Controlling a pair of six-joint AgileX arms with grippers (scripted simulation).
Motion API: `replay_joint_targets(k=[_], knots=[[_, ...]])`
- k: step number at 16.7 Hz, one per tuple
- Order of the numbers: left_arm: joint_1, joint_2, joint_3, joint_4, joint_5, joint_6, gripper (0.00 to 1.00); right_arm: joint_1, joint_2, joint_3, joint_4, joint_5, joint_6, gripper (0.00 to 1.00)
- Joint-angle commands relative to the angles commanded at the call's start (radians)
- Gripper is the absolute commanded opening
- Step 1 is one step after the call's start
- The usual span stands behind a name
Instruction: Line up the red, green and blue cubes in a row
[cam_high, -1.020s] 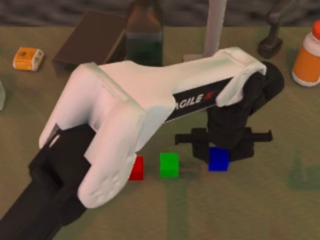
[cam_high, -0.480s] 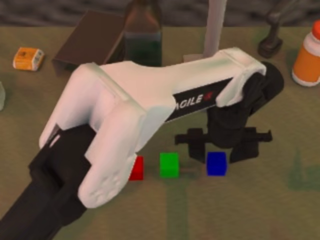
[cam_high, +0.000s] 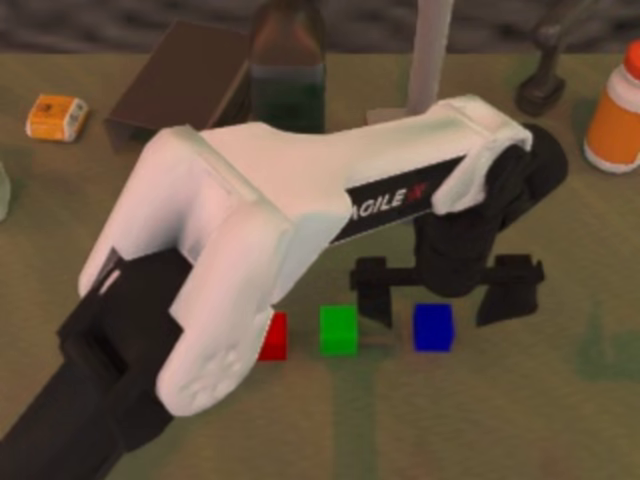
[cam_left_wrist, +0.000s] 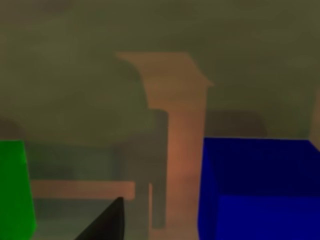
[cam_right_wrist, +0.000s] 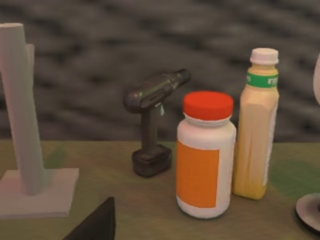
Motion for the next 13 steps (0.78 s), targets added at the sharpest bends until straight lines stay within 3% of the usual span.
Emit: replay_joint_targets(k=[5,13], knots=[[-0.003,0.000,0.017,-0.018,0.002,0.002,1.00,0.000,0.000,0.000,0.000,0.000,0.000,1.00],[0.014,-0.023,0.233,-0.256,0.000,-0.006,1.00,0.000,0.000,0.000,0.000,0.000,0.000,1.00]])
